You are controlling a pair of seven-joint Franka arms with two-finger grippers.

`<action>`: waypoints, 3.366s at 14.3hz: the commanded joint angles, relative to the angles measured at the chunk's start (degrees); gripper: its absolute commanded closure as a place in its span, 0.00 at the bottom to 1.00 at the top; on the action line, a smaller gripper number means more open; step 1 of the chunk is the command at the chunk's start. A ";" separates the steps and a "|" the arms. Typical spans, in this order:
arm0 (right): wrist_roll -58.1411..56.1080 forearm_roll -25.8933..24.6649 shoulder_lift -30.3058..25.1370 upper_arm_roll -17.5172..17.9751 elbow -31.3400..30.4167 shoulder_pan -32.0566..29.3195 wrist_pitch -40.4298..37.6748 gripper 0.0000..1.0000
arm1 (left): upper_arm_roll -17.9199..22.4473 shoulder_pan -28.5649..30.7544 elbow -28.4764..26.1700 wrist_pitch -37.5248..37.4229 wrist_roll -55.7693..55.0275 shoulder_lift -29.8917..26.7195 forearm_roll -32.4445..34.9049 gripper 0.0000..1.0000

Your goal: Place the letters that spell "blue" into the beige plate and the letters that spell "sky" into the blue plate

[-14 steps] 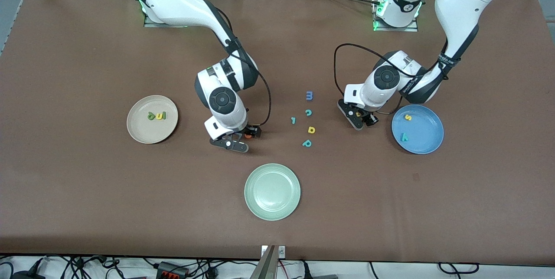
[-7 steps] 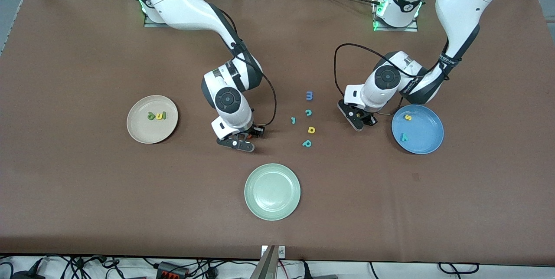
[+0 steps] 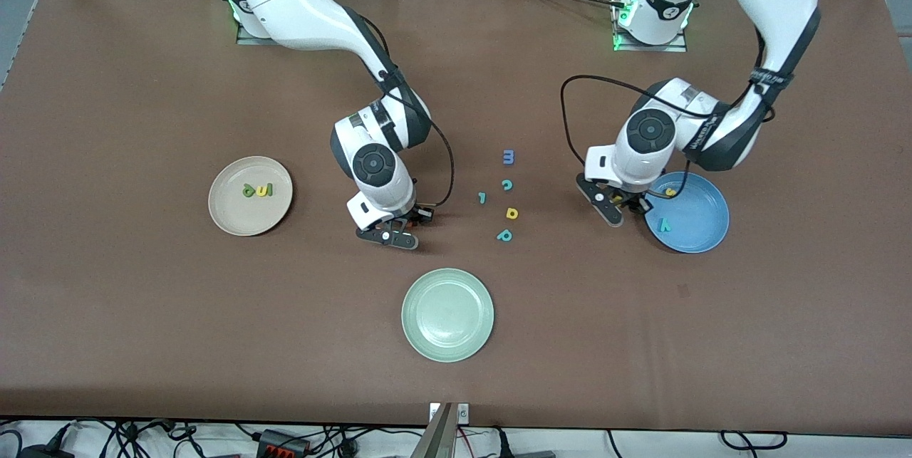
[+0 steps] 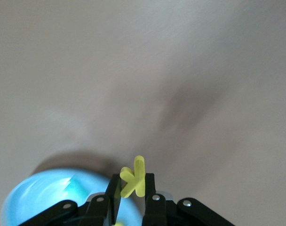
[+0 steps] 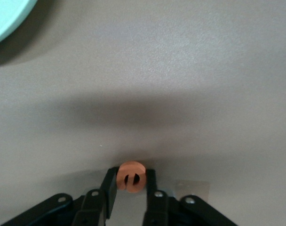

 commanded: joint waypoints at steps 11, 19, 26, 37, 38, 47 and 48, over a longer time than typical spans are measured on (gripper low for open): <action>-20.39 -0.12 -12.33 -0.68 -2.86 -11.75 -22.03 0.85 | -0.05 15.94 2.05 -0.51 9.30 4.83 2.44 0.00; -47.05 -1.44 -20.70 -2.17 -17.97 -27.85 -24.87 0.85 | -10.94 18.41 10.55 -20.07 8.86 -1.06 -2.62 0.00; -53.12 -4.95 -18.86 -4.11 -23.26 -29.08 -12.32 0.82 | -14.20 17.61 26.47 -40.40 1.93 -0.89 -12.32 0.00; -46.27 -4.52 -27.37 -5.08 -12.39 -29.70 -31.07 0.00 | 24.78 -9.42 29.83 -40.95 -7.12 -13.71 -35.70 0.00; -45.40 -4.52 -27.29 -5.08 -8.45 -29.70 -35.72 0.00 | 29.35 -12.76 29.48 -39.11 -10.27 -15.63 -35.62 0.00; -42.59 -4.17 -27.47 -6.22 11.19 -29.87 -50.01 0.00 | 37.22 -17.37 16.29 -27.67 -14.61 -29.01 -30.69 0.00; -41.71 -4.17 -27.55 -6.39 11.37 -30.05 -49.75 0.00 | 37.22 -17.28 16.38 -27.67 -14.78 -28.93 -30.96 0.00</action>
